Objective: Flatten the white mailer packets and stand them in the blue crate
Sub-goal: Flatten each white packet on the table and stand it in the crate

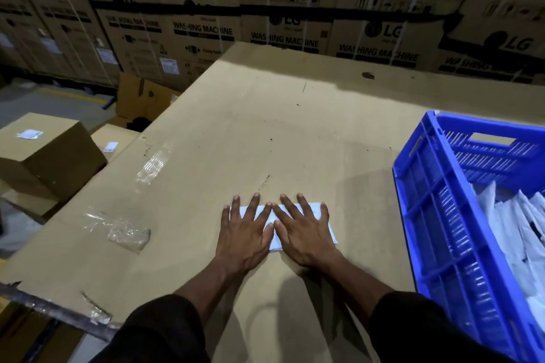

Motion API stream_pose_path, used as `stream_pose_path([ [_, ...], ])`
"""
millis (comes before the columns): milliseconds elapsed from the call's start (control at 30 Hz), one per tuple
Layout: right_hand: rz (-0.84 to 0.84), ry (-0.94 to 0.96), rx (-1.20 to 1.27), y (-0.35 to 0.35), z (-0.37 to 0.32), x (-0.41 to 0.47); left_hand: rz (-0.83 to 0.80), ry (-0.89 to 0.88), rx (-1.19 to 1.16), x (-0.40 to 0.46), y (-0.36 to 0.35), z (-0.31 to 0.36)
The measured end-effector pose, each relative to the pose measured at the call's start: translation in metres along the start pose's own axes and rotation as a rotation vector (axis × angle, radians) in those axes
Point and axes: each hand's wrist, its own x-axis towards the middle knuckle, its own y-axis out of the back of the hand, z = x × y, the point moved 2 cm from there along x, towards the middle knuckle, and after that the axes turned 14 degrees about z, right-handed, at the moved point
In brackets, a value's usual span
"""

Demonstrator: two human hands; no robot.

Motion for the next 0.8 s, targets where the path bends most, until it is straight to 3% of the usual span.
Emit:
stream_pose_path([
  [300, 0.008, -0.133, 0.082, 0.008, 0.023, -0.024, 0.0, 0.038, -0.03, 0.001, 0.0, -0.001],
  [433, -0.036, -0.134, 0.091, 0.01, 0.02, -0.02, 0.092, 0.063, -0.033, -0.016, 0.001, 0.002],
  [800, -0.091, -0.091, 0.073, 0.012, 0.02, -0.023, 0.027, 0.024, -0.049, -0.02, 0.002, 0.001],
])
